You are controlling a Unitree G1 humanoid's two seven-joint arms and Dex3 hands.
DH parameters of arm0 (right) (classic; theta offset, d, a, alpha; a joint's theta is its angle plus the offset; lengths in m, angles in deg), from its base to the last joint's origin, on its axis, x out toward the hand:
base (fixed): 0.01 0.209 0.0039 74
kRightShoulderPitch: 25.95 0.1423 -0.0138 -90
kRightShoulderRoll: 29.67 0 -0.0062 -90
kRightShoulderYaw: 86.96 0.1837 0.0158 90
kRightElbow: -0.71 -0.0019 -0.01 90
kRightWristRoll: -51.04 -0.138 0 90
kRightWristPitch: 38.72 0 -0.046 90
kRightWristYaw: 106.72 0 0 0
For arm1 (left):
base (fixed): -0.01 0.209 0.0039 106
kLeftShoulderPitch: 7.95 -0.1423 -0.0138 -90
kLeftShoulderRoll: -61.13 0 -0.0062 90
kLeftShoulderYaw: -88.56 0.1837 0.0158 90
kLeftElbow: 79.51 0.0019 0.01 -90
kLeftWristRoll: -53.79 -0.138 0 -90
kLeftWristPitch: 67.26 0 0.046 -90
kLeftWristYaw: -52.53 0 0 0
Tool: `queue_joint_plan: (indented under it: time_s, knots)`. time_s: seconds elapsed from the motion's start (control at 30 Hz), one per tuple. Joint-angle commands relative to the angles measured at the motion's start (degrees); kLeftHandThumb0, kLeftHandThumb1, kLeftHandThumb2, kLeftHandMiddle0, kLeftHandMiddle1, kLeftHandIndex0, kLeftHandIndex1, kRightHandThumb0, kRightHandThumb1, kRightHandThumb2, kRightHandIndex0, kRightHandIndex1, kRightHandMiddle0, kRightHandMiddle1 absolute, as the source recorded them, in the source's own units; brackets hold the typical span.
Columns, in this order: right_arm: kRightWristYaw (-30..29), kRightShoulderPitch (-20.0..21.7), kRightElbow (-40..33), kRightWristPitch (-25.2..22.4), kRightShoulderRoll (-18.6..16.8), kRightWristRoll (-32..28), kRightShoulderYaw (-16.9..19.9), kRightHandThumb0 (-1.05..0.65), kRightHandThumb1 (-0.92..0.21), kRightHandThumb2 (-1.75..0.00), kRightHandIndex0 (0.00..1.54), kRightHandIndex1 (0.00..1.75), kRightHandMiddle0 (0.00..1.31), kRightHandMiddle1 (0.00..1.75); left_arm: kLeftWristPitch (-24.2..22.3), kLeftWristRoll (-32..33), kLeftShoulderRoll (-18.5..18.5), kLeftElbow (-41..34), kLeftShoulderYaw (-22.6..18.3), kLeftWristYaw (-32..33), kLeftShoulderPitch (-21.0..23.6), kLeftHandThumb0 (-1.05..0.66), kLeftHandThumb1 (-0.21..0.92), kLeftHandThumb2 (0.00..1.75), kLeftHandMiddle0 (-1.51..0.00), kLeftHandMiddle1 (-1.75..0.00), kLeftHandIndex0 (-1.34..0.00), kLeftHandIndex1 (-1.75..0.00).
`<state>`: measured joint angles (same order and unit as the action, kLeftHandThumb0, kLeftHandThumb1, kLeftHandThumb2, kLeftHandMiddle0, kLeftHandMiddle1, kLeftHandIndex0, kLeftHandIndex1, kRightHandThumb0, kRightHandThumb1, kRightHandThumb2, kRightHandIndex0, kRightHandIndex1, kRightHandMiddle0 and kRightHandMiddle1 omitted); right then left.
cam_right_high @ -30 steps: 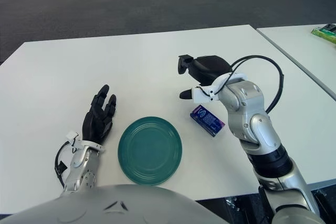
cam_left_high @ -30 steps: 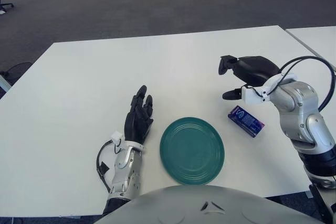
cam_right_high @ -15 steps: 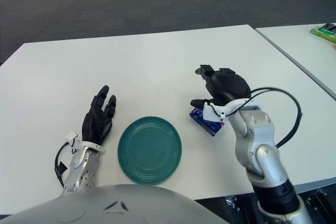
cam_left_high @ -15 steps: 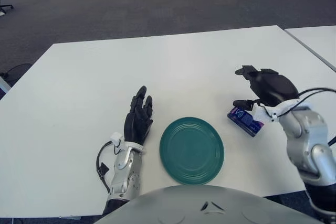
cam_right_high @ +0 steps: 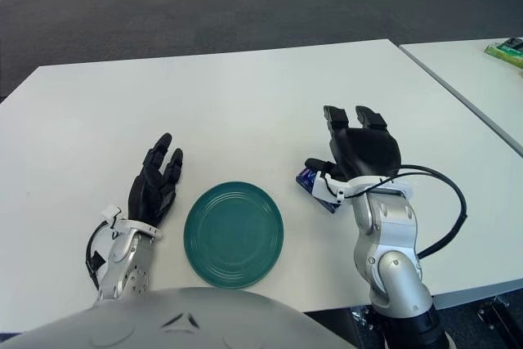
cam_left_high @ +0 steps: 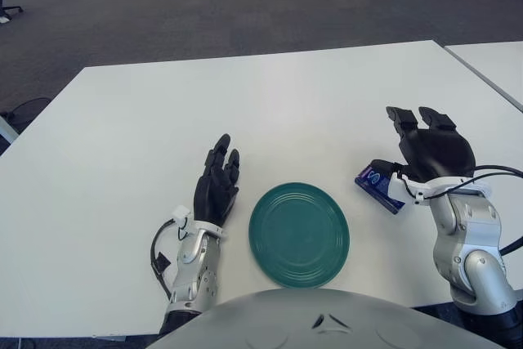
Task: Put the gum into the plate.
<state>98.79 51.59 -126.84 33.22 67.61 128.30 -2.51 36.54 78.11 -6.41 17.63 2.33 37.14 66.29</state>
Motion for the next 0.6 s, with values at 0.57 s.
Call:
queue_joint_plan:
  time_s: [0.57]
  knots:
    - [1.28,-8.09,-0.62,0.1,-4.5,1.53,1.86,-1.05,-0.92,-0.78,0.04,0.01,0.0,0.0,-3.74,-0.02,2.08,-0.67,0.27,0.64,-2.87,-1.05,0.92,0.95,0.0,0.0,0.0,-0.31]
